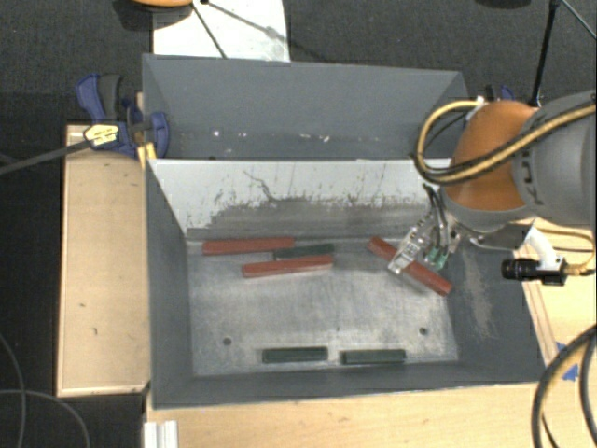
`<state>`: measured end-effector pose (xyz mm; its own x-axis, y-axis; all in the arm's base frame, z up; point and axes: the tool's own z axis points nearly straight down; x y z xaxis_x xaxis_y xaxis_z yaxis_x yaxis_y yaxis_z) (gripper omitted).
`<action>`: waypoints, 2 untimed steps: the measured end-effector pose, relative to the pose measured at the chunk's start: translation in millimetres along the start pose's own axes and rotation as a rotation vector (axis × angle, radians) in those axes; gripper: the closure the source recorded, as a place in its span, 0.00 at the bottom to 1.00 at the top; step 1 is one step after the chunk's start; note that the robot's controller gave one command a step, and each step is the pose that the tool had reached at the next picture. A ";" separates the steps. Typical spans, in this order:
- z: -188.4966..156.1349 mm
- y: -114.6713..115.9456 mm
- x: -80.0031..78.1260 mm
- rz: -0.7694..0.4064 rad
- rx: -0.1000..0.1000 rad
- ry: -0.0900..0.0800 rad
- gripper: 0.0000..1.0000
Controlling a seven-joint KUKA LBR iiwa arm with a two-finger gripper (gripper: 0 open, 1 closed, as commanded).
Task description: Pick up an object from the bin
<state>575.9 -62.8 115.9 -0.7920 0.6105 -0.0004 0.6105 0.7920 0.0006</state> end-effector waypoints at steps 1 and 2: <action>-11.8 0.6 -1.0 -0.001 -0.002 -0.003 1.00; -21.2 0.4 -0.6 -0.002 -0.001 -0.002 1.00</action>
Offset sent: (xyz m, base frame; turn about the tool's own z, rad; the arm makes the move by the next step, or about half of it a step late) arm 0.0001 0.0001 0.0109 0.0000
